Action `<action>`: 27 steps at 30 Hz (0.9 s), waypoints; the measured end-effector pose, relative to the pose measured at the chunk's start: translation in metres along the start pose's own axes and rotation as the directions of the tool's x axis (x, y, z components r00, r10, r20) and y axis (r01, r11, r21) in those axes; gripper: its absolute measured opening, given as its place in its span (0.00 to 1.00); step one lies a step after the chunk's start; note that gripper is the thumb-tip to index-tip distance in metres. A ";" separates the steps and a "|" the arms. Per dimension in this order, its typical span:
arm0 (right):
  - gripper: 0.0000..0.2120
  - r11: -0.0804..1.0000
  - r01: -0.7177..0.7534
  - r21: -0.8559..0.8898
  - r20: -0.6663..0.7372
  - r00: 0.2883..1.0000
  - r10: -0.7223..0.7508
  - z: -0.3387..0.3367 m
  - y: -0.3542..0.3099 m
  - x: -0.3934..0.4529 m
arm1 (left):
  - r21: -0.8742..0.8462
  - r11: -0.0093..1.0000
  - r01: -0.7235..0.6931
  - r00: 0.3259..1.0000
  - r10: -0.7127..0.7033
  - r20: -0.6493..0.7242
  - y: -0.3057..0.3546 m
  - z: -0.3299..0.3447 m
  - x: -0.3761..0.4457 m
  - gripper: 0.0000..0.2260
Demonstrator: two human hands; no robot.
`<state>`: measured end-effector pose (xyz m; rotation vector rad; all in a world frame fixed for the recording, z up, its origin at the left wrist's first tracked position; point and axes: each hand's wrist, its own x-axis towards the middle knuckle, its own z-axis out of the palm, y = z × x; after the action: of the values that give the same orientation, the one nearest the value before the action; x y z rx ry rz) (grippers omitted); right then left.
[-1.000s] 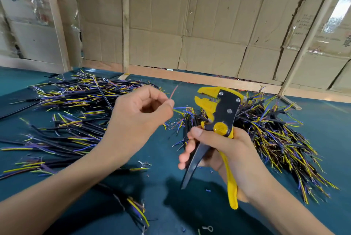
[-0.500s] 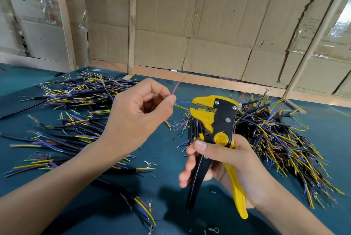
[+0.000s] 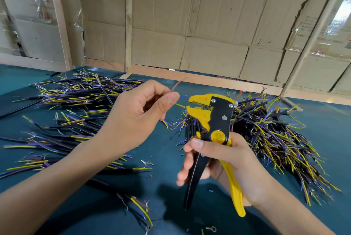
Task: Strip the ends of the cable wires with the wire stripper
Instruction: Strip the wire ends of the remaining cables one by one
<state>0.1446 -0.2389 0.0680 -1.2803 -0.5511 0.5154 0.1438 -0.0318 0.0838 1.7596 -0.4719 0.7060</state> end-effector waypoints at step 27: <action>0.09 0.999 -0.014 -0.036 0.006 1.000 0.014 -0.002 0.002 0.000 | -0.035 0.998 0.050 0.982 -0.043 0.186 0.004 0.000 -0.002 0.12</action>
<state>0.1459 -0.2397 0.0661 -1.3181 -0.5590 0.5233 0.1398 -0.0331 0.0852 1.8011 -0.5648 0.4985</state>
